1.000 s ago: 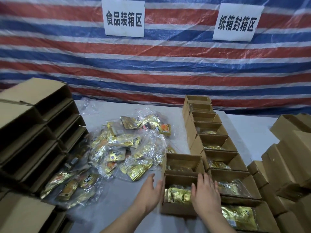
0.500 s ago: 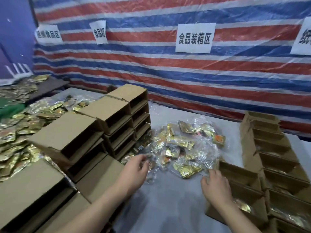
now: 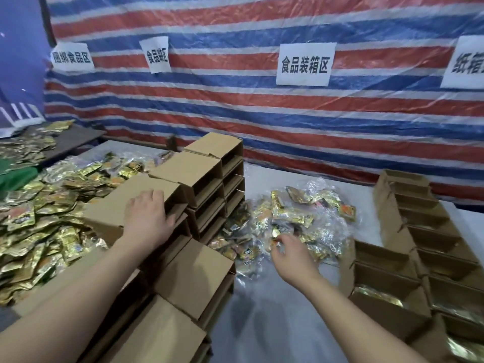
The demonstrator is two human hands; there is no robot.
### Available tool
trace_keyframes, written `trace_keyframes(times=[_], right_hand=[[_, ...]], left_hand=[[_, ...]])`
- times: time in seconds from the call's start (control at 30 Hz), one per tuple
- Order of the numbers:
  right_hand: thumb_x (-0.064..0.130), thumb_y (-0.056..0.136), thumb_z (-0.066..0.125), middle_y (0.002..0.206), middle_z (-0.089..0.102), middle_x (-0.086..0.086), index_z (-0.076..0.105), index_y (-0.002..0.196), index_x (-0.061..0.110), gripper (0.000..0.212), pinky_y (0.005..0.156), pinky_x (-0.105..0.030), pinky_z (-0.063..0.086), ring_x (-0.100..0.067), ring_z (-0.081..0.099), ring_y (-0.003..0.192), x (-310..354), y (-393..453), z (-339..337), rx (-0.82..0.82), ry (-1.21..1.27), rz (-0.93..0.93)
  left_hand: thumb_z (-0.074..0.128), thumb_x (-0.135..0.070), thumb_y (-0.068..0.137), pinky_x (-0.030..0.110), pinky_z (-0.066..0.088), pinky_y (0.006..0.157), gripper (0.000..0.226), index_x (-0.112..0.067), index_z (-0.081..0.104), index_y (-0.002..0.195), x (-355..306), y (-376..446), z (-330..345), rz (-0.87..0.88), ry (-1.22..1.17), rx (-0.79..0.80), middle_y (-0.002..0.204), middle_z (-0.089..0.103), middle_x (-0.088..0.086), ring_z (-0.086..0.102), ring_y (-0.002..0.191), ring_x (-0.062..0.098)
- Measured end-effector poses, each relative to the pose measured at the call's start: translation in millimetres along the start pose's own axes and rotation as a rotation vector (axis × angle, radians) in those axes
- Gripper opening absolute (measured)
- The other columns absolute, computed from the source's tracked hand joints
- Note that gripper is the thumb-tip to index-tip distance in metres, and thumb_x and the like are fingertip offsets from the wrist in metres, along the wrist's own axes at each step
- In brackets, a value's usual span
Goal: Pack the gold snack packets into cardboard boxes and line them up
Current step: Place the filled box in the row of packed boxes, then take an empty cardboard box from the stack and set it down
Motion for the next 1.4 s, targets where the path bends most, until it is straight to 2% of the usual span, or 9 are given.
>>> trace_keyframes(times=[0.13,0.33,0.47,0.6,0.7,0.87,0.97,1.1,1.4], right_hand=[[0.034,0.098,0.046,0.121,0.056,-0.004,0.056,0.126,0.012,0.037,0.095,-0.039,0.047,-0.022,0.054,0.110,28,-2,10,-0.006,0.021,0.018],[0.030,0.096,0.046,0.127,0.056,-0.005,0.054,0.132,0.012,0.041,0.101,-0.038,0.045,-0.021,0.054,0.116,45,-10,25,0.004,0.058,0.047],[0.031,0.096,0.049,0.127,0.057,-0.003,0.056,0.130,0.013,0.039,0.100,-0.037,0.046,-0.019,0.055,0.114,48,-9,20,-0.011,0.089,0.078],[0.033,0.099,0.047,0.108,0.065,-0.003,0.061,0.111,0.012,0.028,0.087,-0.038,0.052,-0.021,0.061,0.097,53,-2,-11,-0.073,0.192,0.081],[0.044,0.102,0.039,0.094,0.066,0.001,0.062,0.096,0.021,0.033,0.074,-0.033,0.050,-0.022,0.062,0.089,55,-2,-47,-0.141,0.376,0.113],[0.058,0.100,0.034,0.121,0.060,0.017,0.058,0.129,0.028,0.049,0.101,-0.033,0.043,-0.005,0.056,0.114,33,-22,-92,-0.132,0.718,0.158],[0.066,0.093,0.043,0.110,0.049,0.041,0.053,0.127,0.046,0.040,0.086,-0.016,0.034,0.014,0.046,0.107,3,-46,-117,-0.070,0.541,0.119],[0.045,0.090,0.065,0.120,0.052,0.014,0.052,0.135,0.028,0.049,0.087,-0.020,0.038,-0.004,0.049,0.108,-64,-80,-138,-0.091,0.181,0.234],[0.024,0.103,0.044,0.110,0.057,0.002,0.055,0.105,0.019,0.013,0.089,-0.032,0.044,-0.018,0.057,0.104,-174,-128,-94,-0.100,-0.030,0.368]], left_hand=[[0.059,-0.047,0.084,0.048,0.035,0.109,0.060,-0.018,0.039,0.132,26,8,24,-0.066,0.090,0.155,0.139,0.044,0.012,0.040,0.131,0.033],[0.049,-0.013,0.089,0.043,0.045,0.099,0.047,-0.015,0.040,0.135,33,1,6,-0.009,0.090,0.099,0.135,0.050,0.008,0.049,0.123,0.029],[0.047,-0.001,0.088,0.036,0.052,0.067,0.037,-0.015,0.051,0.121,37,-7,-40,0.024,0.063,0.065,0.108,0.063,0.004,0.062,0.096,0.025],[0.052,-0.005,0.085,0.025,0.033,0.043,0.038,-0.029,0.060,0.113,28,-25,-105,0.123,0.050,-0.018,0.072,0.048,-0.009,0.048,0.063,0.015],[0.053,-0.013,0.088,0.022,0.043,0.048,0.037,-0.036,0.063,0.115,-10,-38,-137,0.249,-0.058,-0.040,0.076,0.053,-0.012,0.051,0.069,0.010],[0.052,-0.017,0.090,0.037,0.055,0.081,0.029,-0.033,0.069,0.107,-110,-51,-117,0.465,-0.285,0.076,0.098,0.068,-0.004,0.063,0.094,0.020],[0.054,-0.019,0.089,0.033,0.053,0.085,0.030,-0.033,0.070,0.109,-175,-60,-87,0.613,-0.355,0.165,0.105,0.070,-0.003,0.063,0.101,0.020],[0.063,-0.024,0.087,0.028,0.048,0.083,0.019,-0.030,0.073,0.102,-246,-77,-45,0.719,-0.485,0.304,0.099,0.072,-0.006,0.062,0.099,0.017],[0.065,-0.028,0.090,0.014,0.040,0.063,0.005,-0.028,0.071,0.091,-333,-130,66,0.597,-0.667,0.620,0.088,0.063,-0.012,0.057,0.081,0.004]])
Point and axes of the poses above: each hand's wrist, its own y-axis towards the middle knuckle, its own z-axis out of the palm, x = y × z, the point moved 4 cm from there along y, towards the middle knuckle
